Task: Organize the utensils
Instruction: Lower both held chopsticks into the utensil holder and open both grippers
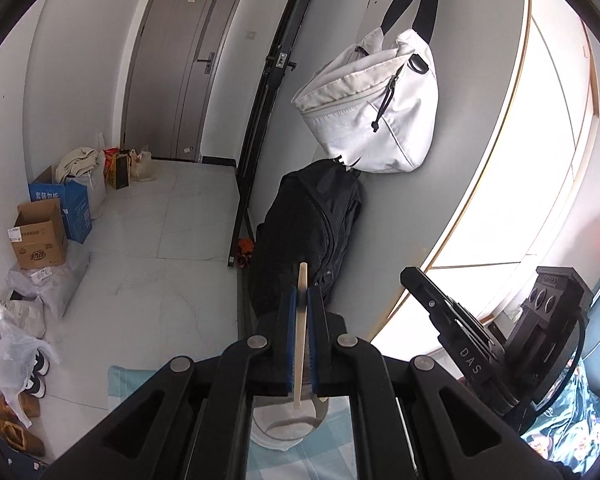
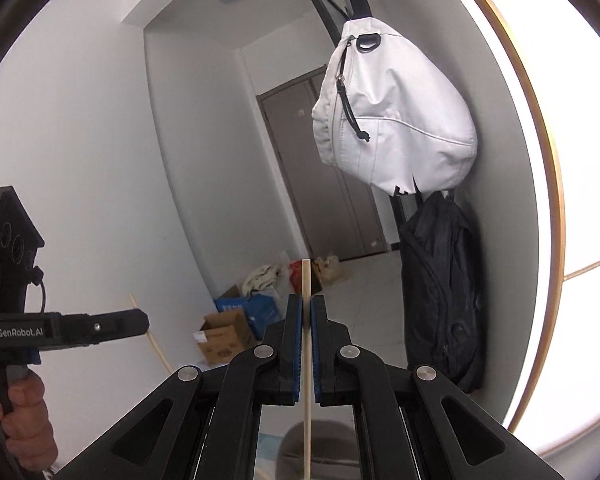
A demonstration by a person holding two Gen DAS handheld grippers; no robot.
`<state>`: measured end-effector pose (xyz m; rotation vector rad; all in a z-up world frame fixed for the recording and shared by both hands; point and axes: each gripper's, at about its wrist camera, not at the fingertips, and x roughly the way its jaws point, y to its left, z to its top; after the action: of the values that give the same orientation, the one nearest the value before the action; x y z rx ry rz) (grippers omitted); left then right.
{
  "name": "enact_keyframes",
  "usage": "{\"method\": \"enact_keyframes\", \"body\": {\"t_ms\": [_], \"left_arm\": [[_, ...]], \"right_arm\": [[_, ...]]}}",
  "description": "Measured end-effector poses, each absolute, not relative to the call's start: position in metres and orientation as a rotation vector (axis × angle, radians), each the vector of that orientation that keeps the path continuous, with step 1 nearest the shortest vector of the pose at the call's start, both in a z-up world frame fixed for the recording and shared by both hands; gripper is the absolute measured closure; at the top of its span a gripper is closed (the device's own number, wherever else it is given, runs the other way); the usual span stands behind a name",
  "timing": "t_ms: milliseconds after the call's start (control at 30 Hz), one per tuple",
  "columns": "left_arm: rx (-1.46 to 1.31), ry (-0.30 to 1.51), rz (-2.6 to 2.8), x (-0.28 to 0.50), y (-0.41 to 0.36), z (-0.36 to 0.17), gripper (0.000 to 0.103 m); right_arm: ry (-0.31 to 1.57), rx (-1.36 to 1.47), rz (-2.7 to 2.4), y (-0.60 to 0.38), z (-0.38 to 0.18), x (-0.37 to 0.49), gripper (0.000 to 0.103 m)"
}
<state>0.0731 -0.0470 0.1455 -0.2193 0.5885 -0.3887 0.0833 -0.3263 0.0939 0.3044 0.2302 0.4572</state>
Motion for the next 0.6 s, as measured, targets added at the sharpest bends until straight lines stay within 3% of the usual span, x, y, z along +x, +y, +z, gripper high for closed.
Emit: {"method": "enact_keyframes", "body": {"t_ms": [600], "left_arm": [[-0.175, 0.669, -0.403, 0.130, -0.062, 0.061, 0.102]], "right_arm": [[0.258, 0.191, 0.460, -0.298, 0.031, 0.131, 0.100]]}}
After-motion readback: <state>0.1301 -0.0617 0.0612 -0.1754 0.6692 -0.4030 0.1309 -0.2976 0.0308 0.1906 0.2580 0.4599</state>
